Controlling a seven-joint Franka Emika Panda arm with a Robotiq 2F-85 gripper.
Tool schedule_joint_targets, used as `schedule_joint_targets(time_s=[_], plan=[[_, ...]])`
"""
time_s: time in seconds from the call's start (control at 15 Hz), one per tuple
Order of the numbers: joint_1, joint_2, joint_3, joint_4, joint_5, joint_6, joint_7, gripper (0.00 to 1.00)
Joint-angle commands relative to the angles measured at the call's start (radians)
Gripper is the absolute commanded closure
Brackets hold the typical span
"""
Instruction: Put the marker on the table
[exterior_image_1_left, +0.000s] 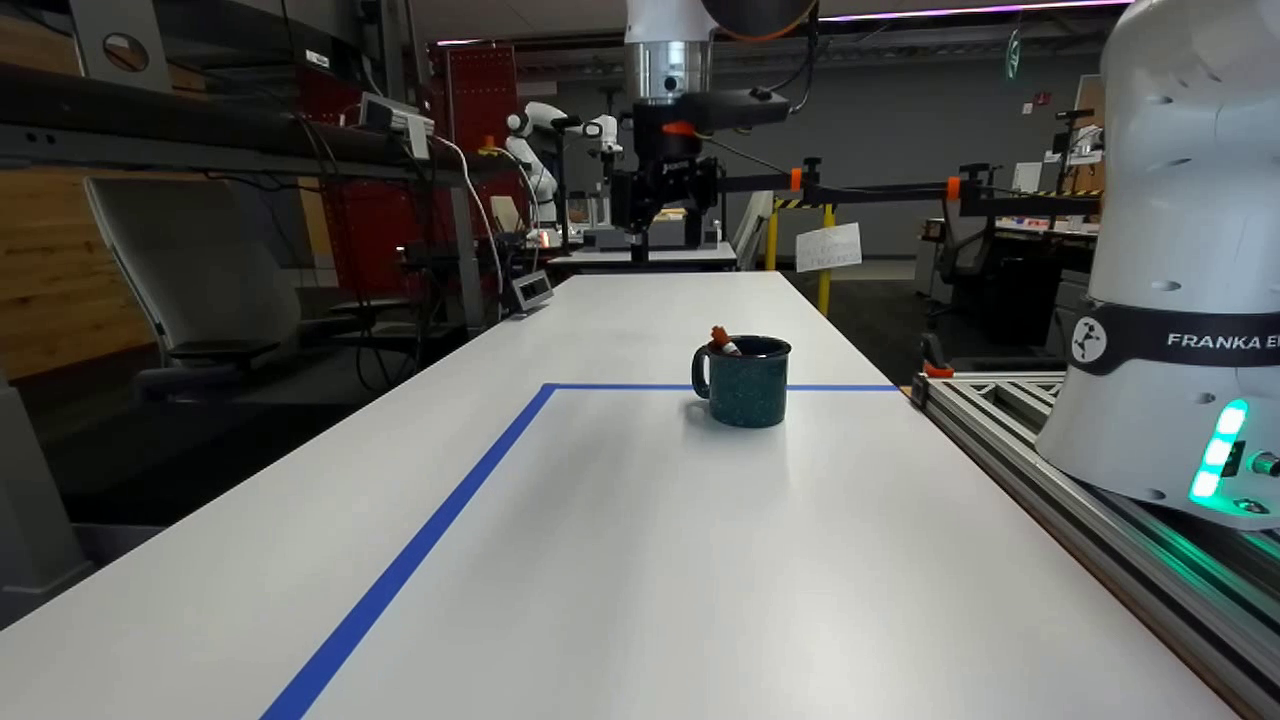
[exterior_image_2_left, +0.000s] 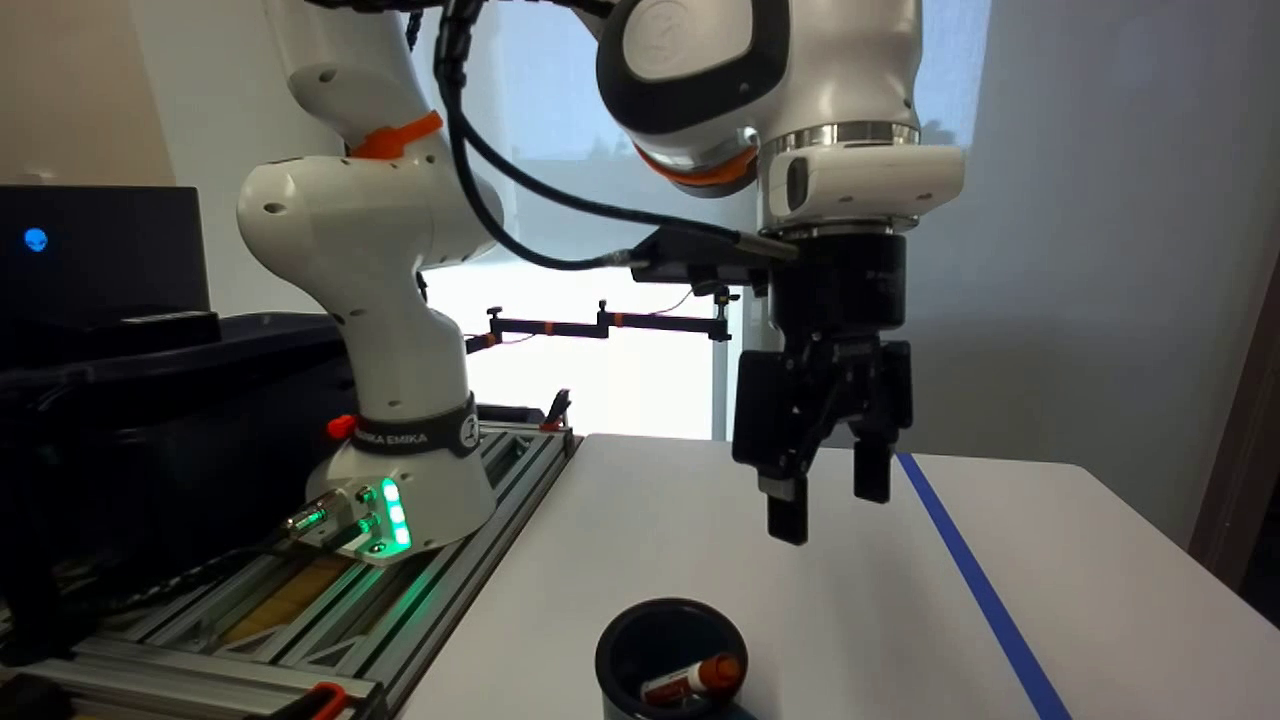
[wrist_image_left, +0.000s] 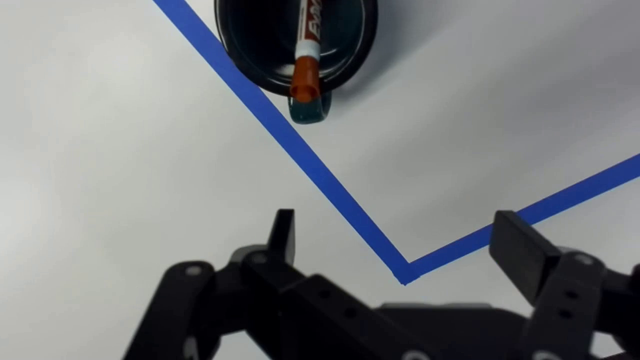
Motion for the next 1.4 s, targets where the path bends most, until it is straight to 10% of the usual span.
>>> schedule_joint_targets(time_s=[0.0, 1.33], plan=[[-0.005, 0.012, 0.000, -0.002, 0.003, 0.020, 0.003, 0.00], [-0.074, 0.072, -0.129, -0.116, -0.007, 0.283, -0.359, 0.00]])
